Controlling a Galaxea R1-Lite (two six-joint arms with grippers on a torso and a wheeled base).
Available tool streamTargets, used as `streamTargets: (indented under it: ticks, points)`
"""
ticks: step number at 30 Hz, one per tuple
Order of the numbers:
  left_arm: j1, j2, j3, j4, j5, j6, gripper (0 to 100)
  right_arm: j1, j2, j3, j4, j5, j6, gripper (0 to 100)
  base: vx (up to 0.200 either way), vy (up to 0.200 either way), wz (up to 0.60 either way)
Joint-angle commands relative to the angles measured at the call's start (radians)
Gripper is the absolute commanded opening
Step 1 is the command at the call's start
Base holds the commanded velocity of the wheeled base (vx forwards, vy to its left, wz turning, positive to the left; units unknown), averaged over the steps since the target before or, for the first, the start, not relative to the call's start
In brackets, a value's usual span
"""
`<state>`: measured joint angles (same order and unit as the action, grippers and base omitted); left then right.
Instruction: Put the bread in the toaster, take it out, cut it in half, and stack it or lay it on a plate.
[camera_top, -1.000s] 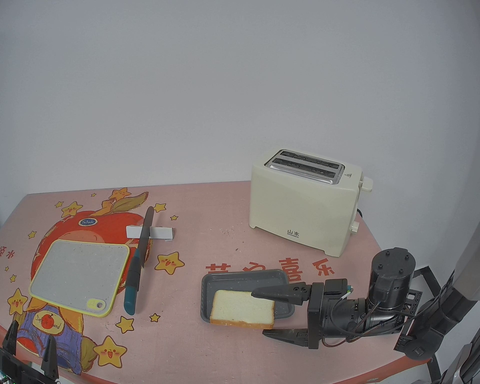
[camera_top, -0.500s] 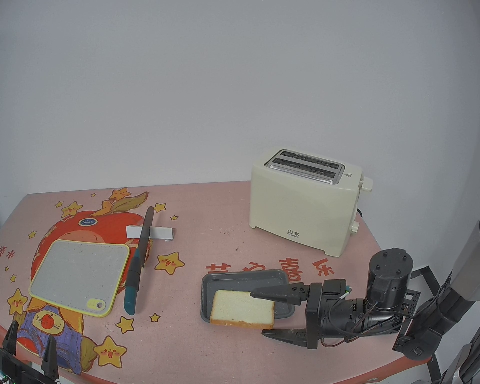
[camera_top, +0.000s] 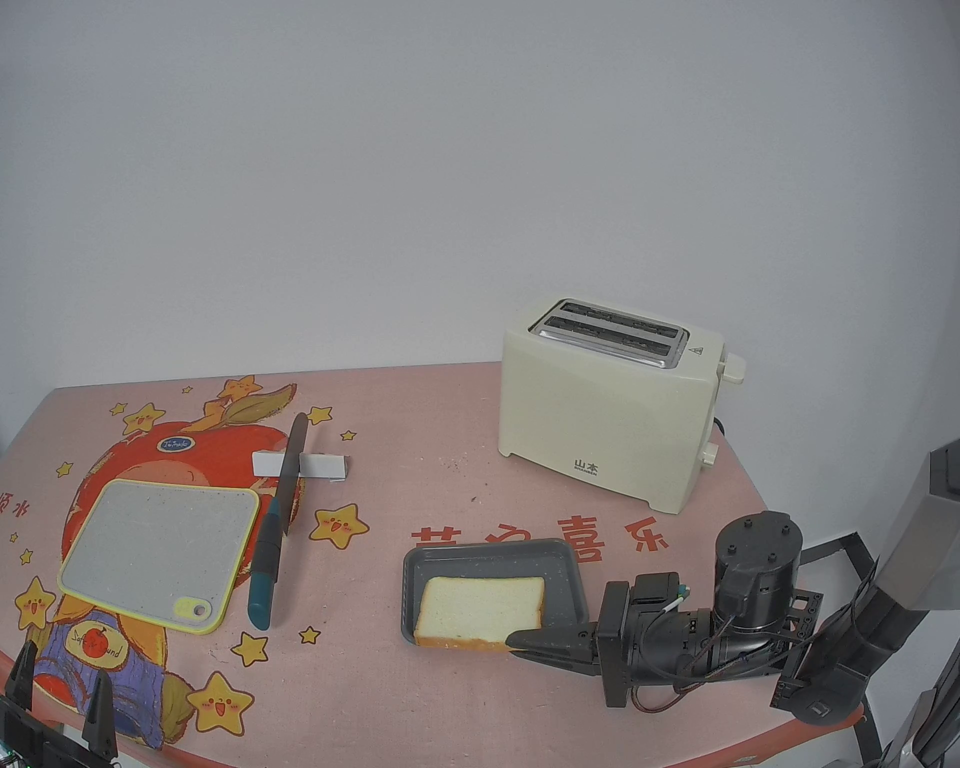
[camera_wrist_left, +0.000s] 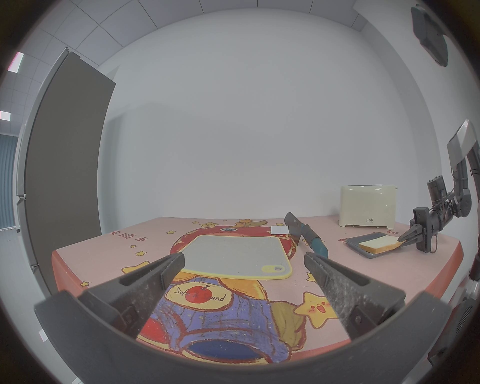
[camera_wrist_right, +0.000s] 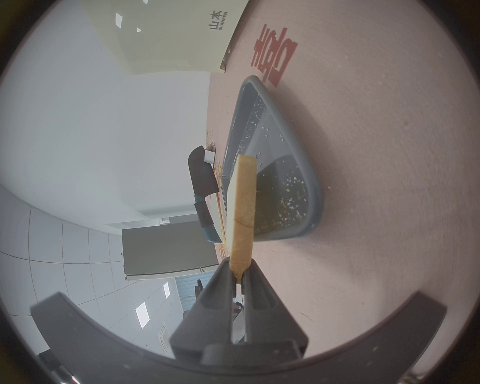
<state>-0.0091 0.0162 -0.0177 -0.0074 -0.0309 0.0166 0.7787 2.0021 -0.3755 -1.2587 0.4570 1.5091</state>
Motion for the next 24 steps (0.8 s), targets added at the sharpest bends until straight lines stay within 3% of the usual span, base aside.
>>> streamTargets:
  ticks: [1, 21, 24]
  points:
    - [0.000, -0.016, 0.018, 0.000, 0.000, 0.000, 100, 0.001, 0.003, 0.001, 0.004, 0.000, 0.000, 0, 0.000, 0.000, 0.00]
    - [0.000, -0.016, 0.018, 0.000, 0.000, -0.001, 100, 0.004, -0.046, 0.001, 0.009, -0.008, -0.015, 0, 0.000, 0.000, 0.00]
    - [0.000, -0.016, 0.018, 0.000, 0.000, 0.000, 100, 0.004, -0.049, 0.001, 0.009, -0.009, -0.050, 0, 0.000, 0.000, 0.00]
